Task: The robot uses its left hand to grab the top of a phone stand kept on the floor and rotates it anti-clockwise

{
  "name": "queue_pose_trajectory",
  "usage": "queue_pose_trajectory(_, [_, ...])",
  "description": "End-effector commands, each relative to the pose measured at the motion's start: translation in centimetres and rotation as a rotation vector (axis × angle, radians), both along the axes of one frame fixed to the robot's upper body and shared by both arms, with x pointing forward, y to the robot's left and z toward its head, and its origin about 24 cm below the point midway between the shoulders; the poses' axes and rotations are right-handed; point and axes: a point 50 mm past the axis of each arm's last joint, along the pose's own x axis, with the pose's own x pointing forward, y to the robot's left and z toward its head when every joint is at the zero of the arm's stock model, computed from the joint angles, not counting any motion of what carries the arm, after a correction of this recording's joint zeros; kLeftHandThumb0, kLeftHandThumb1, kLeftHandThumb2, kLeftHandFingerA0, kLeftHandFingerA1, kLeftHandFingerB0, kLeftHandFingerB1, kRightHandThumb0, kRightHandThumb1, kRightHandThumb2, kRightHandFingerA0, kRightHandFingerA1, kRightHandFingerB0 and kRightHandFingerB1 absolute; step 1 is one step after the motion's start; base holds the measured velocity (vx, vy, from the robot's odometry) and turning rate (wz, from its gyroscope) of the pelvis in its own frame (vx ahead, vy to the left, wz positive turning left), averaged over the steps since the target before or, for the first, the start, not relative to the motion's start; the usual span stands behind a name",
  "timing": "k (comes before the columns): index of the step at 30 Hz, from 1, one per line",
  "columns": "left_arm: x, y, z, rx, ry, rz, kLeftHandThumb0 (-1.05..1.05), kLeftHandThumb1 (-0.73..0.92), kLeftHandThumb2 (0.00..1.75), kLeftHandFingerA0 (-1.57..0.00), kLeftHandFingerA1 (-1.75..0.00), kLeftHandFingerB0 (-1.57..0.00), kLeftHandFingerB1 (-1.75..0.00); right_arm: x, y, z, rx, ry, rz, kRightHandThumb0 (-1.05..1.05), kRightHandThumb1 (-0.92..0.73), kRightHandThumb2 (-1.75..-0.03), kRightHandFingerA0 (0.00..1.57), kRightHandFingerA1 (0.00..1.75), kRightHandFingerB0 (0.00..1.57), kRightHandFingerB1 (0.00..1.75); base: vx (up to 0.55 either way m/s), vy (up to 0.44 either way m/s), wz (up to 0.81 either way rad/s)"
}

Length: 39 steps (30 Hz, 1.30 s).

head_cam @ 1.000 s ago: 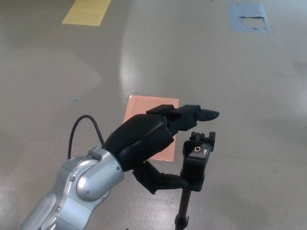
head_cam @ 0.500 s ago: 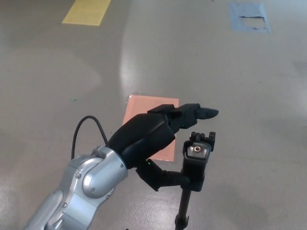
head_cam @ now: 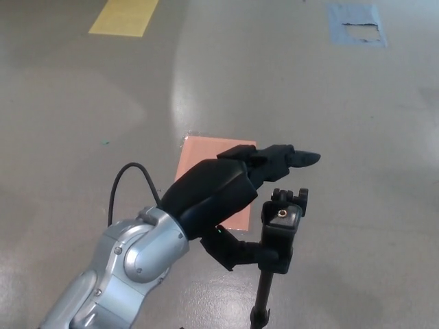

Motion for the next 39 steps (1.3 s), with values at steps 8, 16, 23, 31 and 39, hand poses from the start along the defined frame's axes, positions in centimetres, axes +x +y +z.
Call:
queue_pose_trajectory(8, [-0.2,-0.6,0.7,0.003,-0.029,-0.011,-0.31,0.29,0.87,-0.03,-0.49,-0.01,-0.47,0.0,-0.7,0.2,-0.02,0.012,-0.014,-0.33,-0.54,-1.01,0.58,0.69,0.1,0.47,0.0,0.0,0.0])
queue_pose_trajectory(16, [-0.1,-1.0,0.8,0.012,-0.027,-0.015,-0.54,0.5,0.55,-0.21,-0.34,-0.16,-0.27,0.0,-0.7,0.2,-0.017,0.013,-0.006,-0.46,-0.74,-0.63,0.69,0.53,0.24,0.29,0.0,0.0,0.0])
queue_pose_trajectory(23, [-0.1,-1.1,0.5,0.022,-0.019,-0.013,-0.53,0.53,0.57,-0.22,-0.35,-0.17,-0.28,-0.1,-0.7,0.2,-0.002,0.012,-0.01,-0.47,-0.74,-0.63,0.67,0.53,0.25,0.29,0.0,0.0,0.0])
queue_pose_trajectory(31, [0.1,-1.0,0.0,-0.003,-0.014,-0.041,-0.28,0.66,0.59,-0.61,-0.46,-0.45,-0.34,0.0,-0.7,0.3,-0.006,0.014,-0.015,-0.47,-0.74,-0.63,0.67,0.53,0.25,0.29,0.0,0.0,0.0])
queue_pose_trajectory(39, [0.4,-0.6,-0.6,-0.036,-0.051,-0.042,-0.01,0.67,0.6,-0.99,-0.6,-0.94,-0.53,0.0,-0.7,0.3,-0.017,0.007,-0.007,-0.33,-0.56,-1.02,0.58,0.68,0.09,0.46,0.0,0.0,0.0])
